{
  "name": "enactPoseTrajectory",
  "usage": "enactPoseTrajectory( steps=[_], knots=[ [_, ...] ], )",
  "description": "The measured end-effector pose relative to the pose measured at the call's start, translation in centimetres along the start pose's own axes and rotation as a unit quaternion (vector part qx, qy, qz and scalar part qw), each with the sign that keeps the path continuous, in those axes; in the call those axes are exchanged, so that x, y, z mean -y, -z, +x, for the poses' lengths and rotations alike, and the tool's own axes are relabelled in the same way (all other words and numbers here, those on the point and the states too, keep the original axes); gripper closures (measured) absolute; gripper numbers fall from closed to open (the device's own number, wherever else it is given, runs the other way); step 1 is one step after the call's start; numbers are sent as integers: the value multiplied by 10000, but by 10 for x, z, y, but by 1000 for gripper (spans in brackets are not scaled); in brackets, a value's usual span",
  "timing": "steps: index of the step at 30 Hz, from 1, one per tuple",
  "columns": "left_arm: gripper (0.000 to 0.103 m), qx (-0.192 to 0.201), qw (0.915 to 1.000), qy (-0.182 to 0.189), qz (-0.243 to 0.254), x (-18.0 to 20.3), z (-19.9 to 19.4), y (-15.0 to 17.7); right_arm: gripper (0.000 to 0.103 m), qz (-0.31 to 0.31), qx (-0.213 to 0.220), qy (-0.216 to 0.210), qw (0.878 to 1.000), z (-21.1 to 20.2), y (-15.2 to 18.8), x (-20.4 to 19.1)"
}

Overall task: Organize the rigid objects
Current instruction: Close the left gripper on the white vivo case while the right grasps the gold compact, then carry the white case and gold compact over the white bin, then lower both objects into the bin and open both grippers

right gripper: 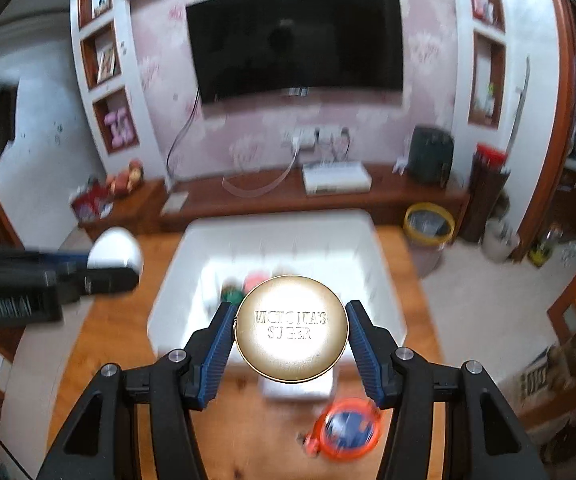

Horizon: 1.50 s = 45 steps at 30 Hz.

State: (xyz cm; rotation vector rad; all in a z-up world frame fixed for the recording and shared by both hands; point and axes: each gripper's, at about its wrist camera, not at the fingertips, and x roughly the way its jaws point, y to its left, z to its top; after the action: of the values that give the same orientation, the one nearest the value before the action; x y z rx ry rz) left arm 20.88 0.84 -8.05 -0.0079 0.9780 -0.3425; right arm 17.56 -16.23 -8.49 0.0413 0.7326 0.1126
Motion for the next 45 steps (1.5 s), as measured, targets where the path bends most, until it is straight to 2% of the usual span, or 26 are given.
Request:
enactPoseTrajectory(
  steps=[5, 8, 11, 13, 19, 25, 36, 39, 41, 42, 43, 45],
  knots=[
    [44, 236, 9996, -142, -67, 0, 1, -26, 47, 53, 459, 174, 9988, -10, -63, 12],
    [44, 262, 9992, -280, -100, -3, 14, -34, 47, 127, 483, 296, 9983, -2, -87, 19],
    [44, 111, 9988, -434, -174, -9, 38, -36, 47, 101, 347, 329, 9988, 20, -99, 22],
    [44, -76, 9982, -537, -245, -13, 58, -34, 47, 45, 207, 343, 9992, 35, -95, 22],
    [44, -757, 9931, -788, -427, -24, 116, -14, 47, -18, -597, 375, 9975, 100, -65, 22],
    [44, -1223, 9868, -977, -417, -23, 150, 7, 47, -241, -1523, 423, 9871, 157, -19, 20],
    [44, -1769, 9750, -1305, -322, -30, 188, 31, 46, -786, -2436, 495, 9654, 198, 26, 12],
    [43, -1880, 9724, -1342, -323, -30, 190, 35, 41, -910, -2558, 483, 9612, 200, 33, 10],
    [33, -1868, 9727, -1340, -314, -28, 188, 36, 30, -972, -2503, 524, 9618, 197, 35, 9],
    [21, -1841, 9733, -1341, -283, -27, 186, 36, 30, -1004, -2452, 543, 9627, 194, 35, 9],
    [15, -1799, 9744, -1326, -249, -25, 183, 35, 30, -1022, -2423, 556, 9632, 192, 35, 8],
    [15, -1699, 9766, -1310, -170, -21, 177, 33, 30, -1039, -2391, 555, 9638, 188, 35, 8]
  ],
)
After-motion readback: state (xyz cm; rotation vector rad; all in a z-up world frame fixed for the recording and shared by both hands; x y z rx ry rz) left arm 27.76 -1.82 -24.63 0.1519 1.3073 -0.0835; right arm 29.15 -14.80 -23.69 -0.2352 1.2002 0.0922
